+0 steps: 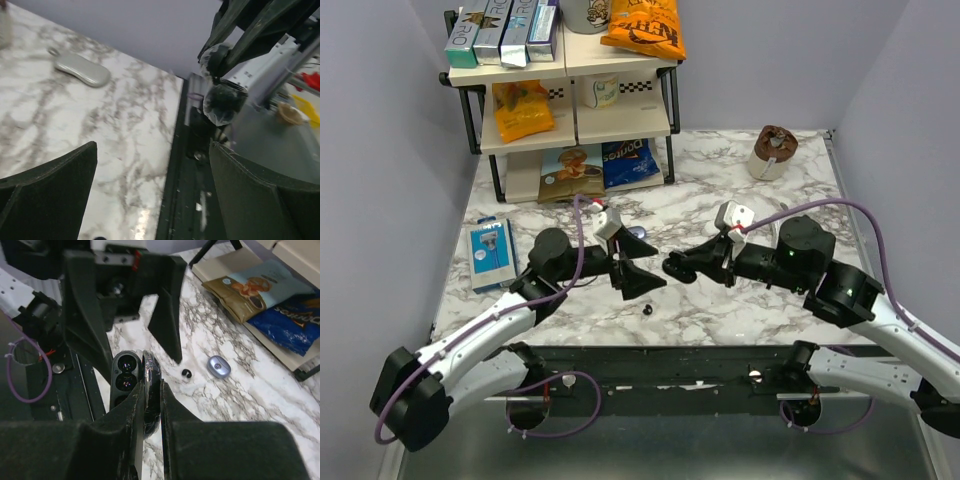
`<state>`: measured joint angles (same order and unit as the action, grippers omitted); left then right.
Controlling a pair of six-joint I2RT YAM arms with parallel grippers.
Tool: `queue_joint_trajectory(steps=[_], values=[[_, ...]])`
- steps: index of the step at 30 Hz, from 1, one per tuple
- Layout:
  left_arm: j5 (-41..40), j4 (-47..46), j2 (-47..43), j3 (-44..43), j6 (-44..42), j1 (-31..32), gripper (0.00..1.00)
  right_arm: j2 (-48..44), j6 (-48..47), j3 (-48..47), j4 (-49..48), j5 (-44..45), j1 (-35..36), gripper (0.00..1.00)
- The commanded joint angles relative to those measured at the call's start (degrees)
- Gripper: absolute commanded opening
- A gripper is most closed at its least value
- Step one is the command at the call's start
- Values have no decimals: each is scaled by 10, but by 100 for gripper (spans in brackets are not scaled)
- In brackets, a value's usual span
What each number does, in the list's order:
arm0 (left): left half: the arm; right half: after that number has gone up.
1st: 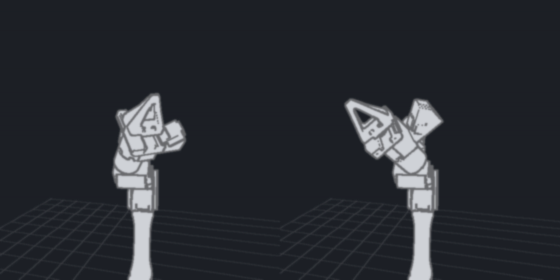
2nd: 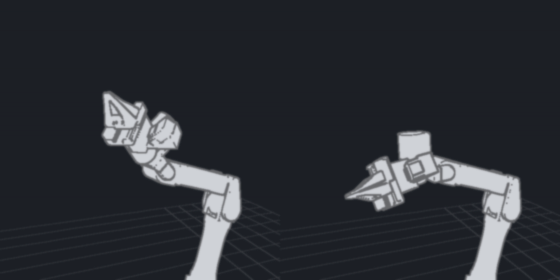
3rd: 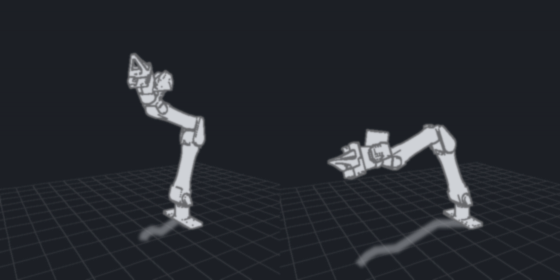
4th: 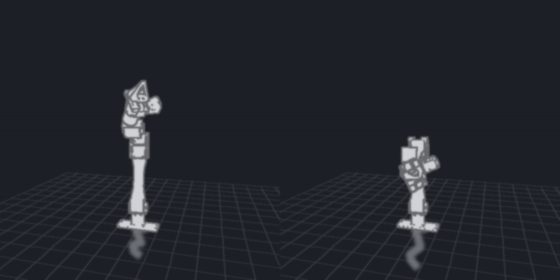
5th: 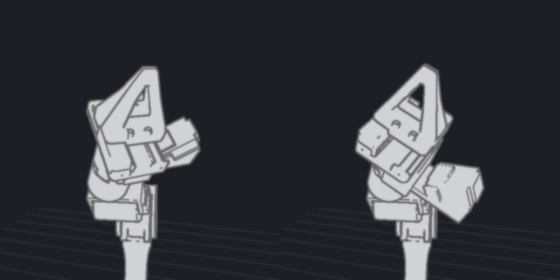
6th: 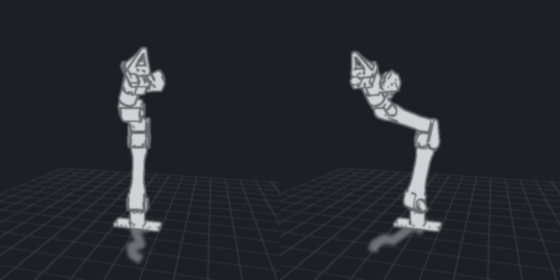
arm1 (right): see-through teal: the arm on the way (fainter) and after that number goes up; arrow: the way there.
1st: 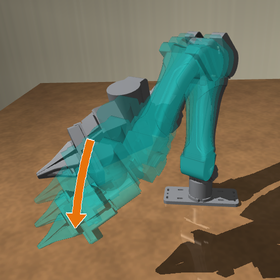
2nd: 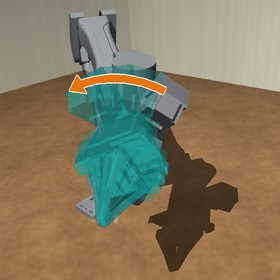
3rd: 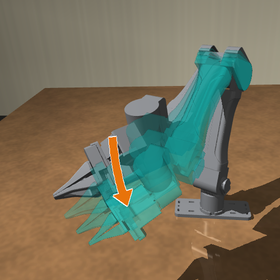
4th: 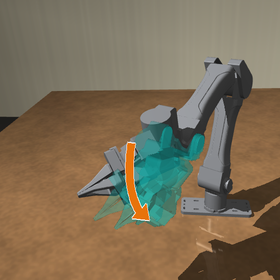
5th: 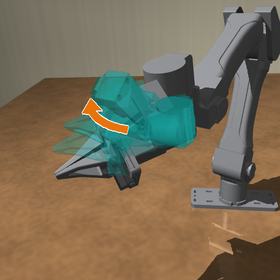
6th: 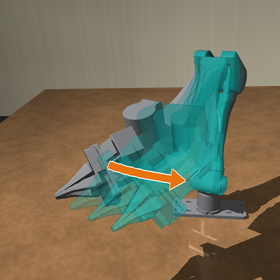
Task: Insert the wireless bluetooth earbuds into the charging case
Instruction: Open the charging case.
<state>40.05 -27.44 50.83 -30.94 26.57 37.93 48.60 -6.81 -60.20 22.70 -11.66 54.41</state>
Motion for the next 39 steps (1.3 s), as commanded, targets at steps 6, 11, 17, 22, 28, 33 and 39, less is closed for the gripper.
queue_joint_trajectory(steps=[6, 11, 17, 22, 28, 33, 39], values=[[171, -59, 55, -47, 23, -2, 99, 5, -27, 17, -24, -56, -1, 1], [214, -153, 76, -43, 80, -1, 88, 14, -33, 24, -39, -56, 0, 1], [224, -169, 95, -38, 77, 6, 73, 32, -25, 12, -43, -67, -1, 1], [216, -148, 91, -38, 56, 7, 66, 38, -21, 11, -46, -71, 0, 1], [208, -131, 83, -35, 39, 7, 60, 38, -16, 9, -49, -73, -1, 1], [197, -131, 80, -27, 38, 8, 59, 37, -12, 7, -54, -76, -1, 1], [191, -127, 74, -28, 31, 7, 48, 39, -10, 8, -53, -82, -1, 1]])
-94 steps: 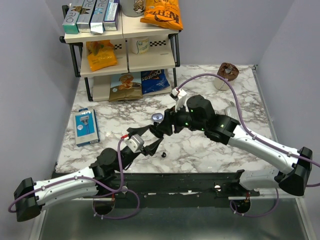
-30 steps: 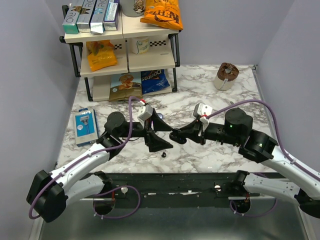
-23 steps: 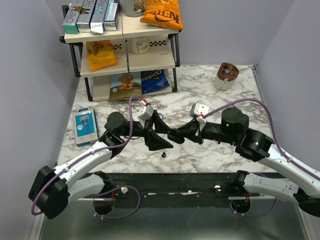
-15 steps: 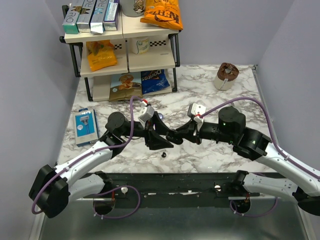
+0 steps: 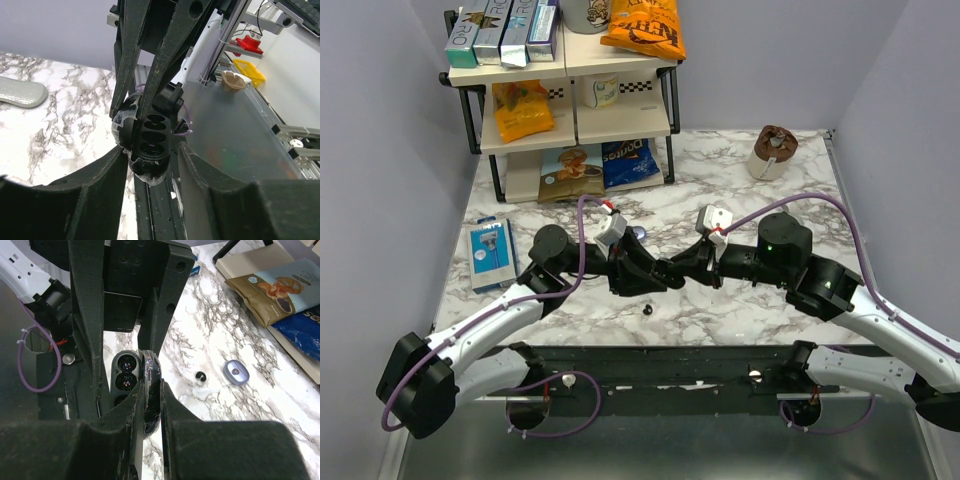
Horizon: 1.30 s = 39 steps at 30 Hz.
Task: Insert the wireless bluetooth earbuds into the charging case
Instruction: Open the charging case, then pick up the earbud from the center of the board.
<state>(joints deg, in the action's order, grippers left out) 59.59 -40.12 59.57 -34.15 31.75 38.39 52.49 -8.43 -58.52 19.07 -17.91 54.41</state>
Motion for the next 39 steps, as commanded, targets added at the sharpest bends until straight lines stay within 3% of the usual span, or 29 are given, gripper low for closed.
queue_joint_trajectory(steps=[1, 6, 10, 13, 14, 17, 20, 23, 30, 33, 34, 39], values=[[-4, -1, -13, 4, -21, 3, 45, 1, 7, -9, -17, -20, -1, 1], [-11, -5, -14, 5, -22, 3, 33, -1, 7, -7, -15, -19, -1, 1], [-22, -12, -17, 14, -23, 3, 10, -1, 13, -6, -12, -17, -1, 3], [-42, -25, -27, 29, -25, 3, 0, -5, 19, -6, -13, -6, -1, 25], [-47, -29, -30, 32, -27, 4, 0, -5, 24, -7, -12, -3, 0, 40], [-73, -29, -41, 46, -37, 4, 0, -12, 44, -12, -14, 29, -1, 61], [-111, -13, -64, 62, -51, 5, 0, -24, 71, -19, -22, 71, -1, 73], [-154, 29, -92, 74, -76, 7, 0, -30, 103, -33, -25, 124, -1, 77], [-284, 132, -196, 103, -91, 15, 0, -24, 165, -10, -24, 261, -2, 76], [-350, 211, -270, 117, -117, 18, 0, -16, 199, 27, -19, 278, -7, 75], [-416, 227, -289, 128, -120, 19, 0, -13, 209, 41, -20, 275, -10, 75], [-560, 260, -367, 153, -117, 41, 0, 25, 272, 139, -57, 232, -12, 69]])
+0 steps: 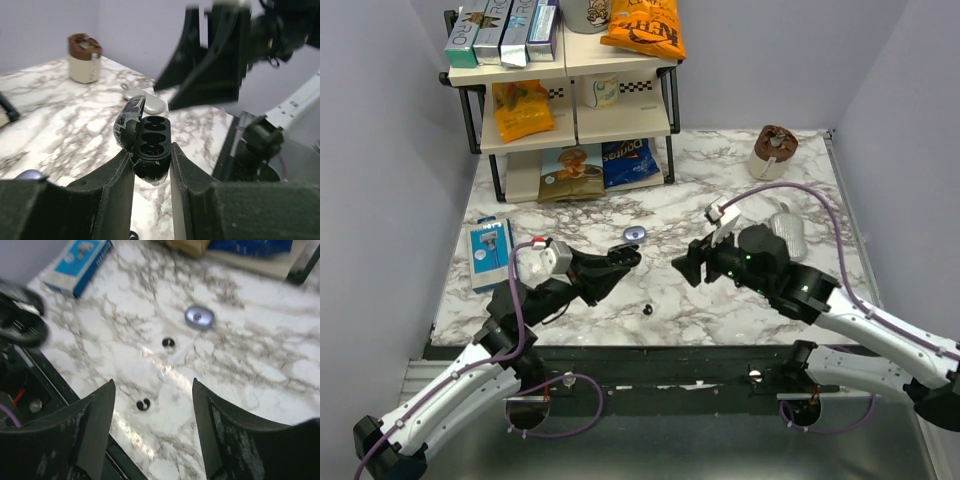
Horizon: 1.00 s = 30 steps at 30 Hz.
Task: Insert the wireless bluetooth earbuds into the charging case
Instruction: Pick up the earbud from the center of the board.
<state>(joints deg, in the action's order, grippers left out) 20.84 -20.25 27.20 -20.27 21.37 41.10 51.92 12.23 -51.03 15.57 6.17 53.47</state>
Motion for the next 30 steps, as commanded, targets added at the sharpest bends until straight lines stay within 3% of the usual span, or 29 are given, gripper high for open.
queue_joint_trajectory(steps=[1, 6, 13, 17, 24, 30], values=[[-194, 65, -50, 18, -11, 14, 0, 48, 69, 75, -49, -28, -3, 67], [-195, 68, -60, 23, -1, 16, 0, 117, 69, 130, -110, -92, -2, 62], [-174, 82, -43, 1, -2, 19, 0, 203, 62, 125, -140, -166, 1, 64], [-179, 91, -61, 8, -1, 20, 0, 247, 80, 114, -148, -170, 6, 63], [-198, 101, -72, 9, -3, 21, 0, 275, 182, 146, -198, -128, 9, 47], [-221, 104, -80, 10, -4, 22, 0, 283, 294, 173, -246, -93, 12, 51]])
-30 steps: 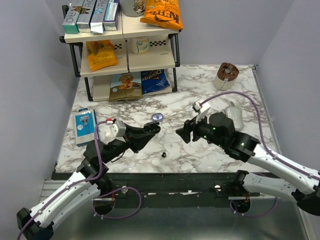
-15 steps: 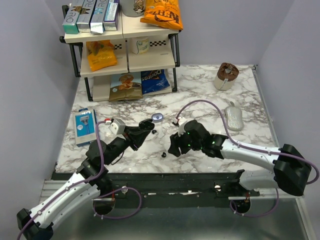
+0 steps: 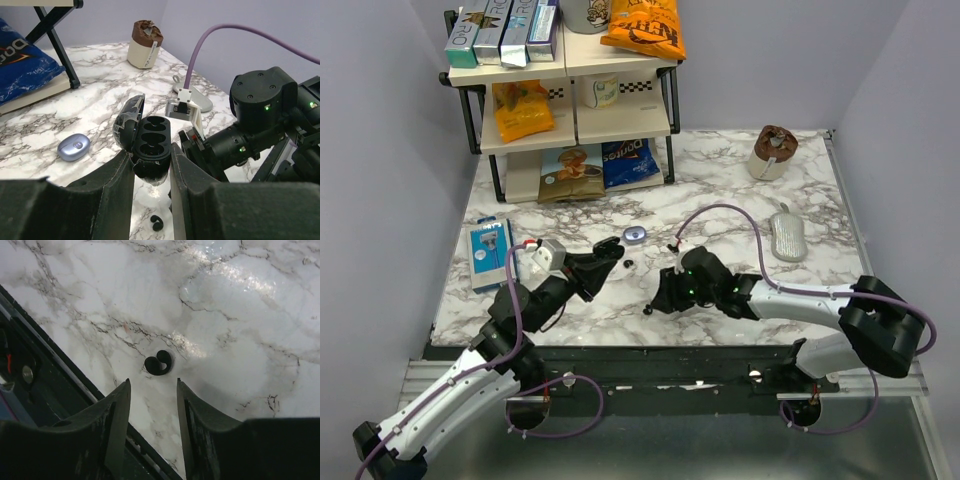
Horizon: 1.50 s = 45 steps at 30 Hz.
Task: Insert the wireless bluetooth earbuds into the charging case
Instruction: Pick up the earbud from the center of the board.
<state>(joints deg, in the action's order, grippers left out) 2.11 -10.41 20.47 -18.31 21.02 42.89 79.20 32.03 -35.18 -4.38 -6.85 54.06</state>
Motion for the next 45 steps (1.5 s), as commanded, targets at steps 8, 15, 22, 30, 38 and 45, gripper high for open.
queue_joint_trajectory(steps=[8, 15, 22, 30, 38, 45], values=[[-41, 5, -17, -10, -3, 5, 0, 48, 159, -9, -9, 54, 7, 45], [-47, 4, -21, -10, -4, 6, 0, 76, 199, -14, -17, 37, 7, 41], [-41, -1, -19, -9, 0, 7, 0, 98, 209, -22, -14, 27, 7, 41], [-37, -7, -11, -10, 2, 6, 0, 118, 203, -42, -1, 18, 6, 38], [-36, -7, -9, -9, 3, 7, 0, 134, 196, -51, 11, 12, 7, 36], [-34, -9, -7, -8, 7, 7, 0, 136, 195, -51, 13, 13, 9, 28]])
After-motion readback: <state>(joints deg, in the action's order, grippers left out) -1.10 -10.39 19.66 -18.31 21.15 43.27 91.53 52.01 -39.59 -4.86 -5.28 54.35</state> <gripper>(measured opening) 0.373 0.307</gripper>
